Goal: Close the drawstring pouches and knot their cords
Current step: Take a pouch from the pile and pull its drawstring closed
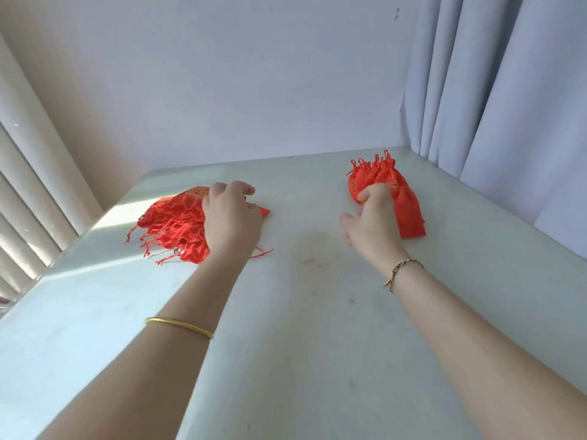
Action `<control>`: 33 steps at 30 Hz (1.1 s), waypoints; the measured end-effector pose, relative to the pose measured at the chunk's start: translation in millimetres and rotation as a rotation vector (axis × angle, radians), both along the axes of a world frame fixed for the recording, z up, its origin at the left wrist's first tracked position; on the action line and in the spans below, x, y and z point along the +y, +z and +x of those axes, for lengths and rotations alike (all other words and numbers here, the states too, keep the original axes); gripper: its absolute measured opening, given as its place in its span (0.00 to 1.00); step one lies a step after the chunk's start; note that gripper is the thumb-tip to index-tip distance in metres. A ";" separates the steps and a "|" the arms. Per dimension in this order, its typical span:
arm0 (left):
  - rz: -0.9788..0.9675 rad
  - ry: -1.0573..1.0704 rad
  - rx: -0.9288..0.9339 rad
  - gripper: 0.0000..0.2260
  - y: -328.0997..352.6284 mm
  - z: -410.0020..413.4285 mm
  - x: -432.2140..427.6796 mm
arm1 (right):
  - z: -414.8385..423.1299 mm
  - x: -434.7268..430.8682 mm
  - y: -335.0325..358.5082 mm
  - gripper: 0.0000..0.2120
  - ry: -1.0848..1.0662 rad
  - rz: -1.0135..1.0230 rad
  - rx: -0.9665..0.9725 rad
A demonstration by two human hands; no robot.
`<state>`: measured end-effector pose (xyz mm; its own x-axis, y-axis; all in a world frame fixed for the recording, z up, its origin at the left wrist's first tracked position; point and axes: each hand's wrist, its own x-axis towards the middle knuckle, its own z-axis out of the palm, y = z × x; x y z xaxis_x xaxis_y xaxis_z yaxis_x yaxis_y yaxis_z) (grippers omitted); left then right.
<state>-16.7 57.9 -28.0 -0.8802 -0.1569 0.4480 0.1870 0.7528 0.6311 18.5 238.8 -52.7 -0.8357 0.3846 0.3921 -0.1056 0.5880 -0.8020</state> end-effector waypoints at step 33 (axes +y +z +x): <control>0.023 -0.529 -0.239 0.14 35.4 18.2 -16.1 | 3.8 -21.3 62.2 0.06 0.453 0.027 -0.109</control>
<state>1.6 41.8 7.4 -0.9178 0.3243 0.2290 0.3843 0.5815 0.7171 22.3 217.5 9.5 -0.9539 -0.0376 0.2979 -0.2728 0.5230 -0.8075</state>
